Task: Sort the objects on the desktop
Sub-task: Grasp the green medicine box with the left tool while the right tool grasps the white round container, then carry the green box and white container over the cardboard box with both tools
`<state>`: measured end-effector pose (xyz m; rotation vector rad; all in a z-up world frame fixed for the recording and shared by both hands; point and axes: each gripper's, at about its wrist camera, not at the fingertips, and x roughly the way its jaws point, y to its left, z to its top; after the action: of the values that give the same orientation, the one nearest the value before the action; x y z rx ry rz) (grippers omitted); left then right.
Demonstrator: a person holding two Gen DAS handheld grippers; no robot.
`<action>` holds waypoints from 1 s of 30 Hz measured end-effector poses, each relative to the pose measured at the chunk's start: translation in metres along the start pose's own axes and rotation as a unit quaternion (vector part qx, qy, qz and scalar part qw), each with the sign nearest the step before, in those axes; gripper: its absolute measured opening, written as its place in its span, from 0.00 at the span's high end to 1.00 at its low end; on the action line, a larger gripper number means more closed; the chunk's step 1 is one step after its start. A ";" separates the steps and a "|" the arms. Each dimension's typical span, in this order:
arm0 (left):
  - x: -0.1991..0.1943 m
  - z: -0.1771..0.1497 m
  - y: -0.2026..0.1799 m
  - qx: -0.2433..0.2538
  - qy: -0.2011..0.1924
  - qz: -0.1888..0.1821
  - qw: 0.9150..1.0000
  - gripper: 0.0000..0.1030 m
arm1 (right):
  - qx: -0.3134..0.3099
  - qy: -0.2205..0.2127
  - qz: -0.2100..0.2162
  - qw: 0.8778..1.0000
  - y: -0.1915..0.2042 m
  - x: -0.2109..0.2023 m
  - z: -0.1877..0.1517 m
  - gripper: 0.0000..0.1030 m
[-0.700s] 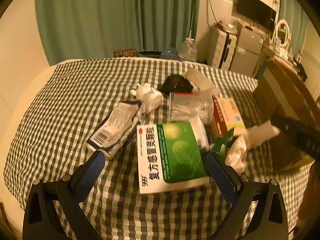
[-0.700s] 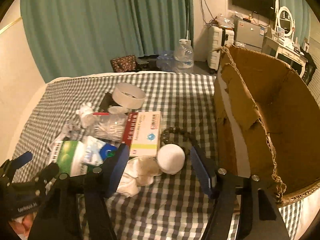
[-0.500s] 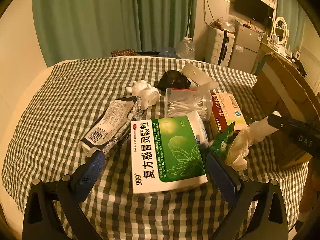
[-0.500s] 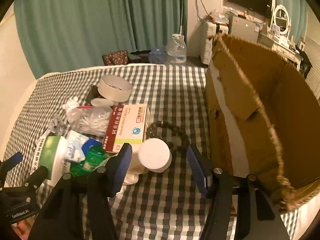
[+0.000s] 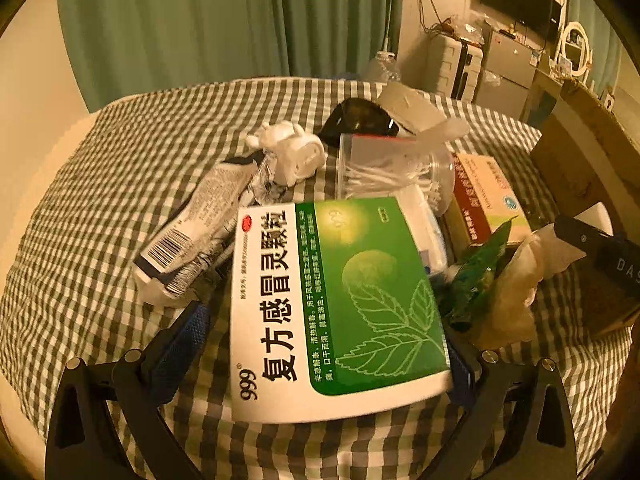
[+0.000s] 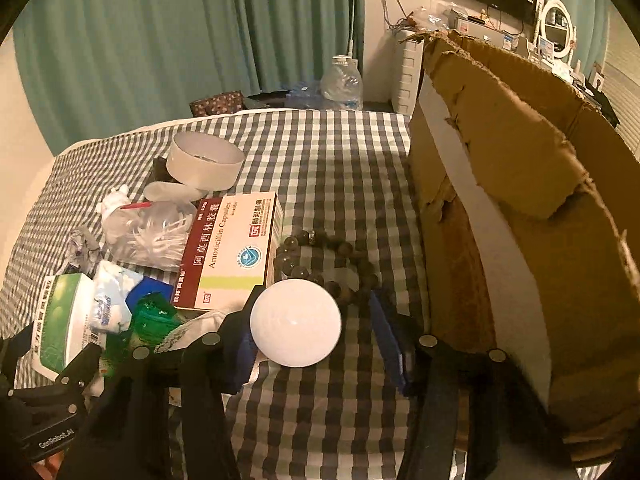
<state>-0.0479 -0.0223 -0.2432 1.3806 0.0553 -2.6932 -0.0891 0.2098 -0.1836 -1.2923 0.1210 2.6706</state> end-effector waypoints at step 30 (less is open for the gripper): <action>-0.071 0.034 0.005 0.023 -0.119 -0.006 0.993 0.24 | -0.013 -0.087 0.027 0.996 0.008 -0.054 0.019 0.69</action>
<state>-0.0337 -0.0245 -0.1659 1.0632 -0.0186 -2.8635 -0.0726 0.1988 -0.1291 -1.0707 0.0987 2.8257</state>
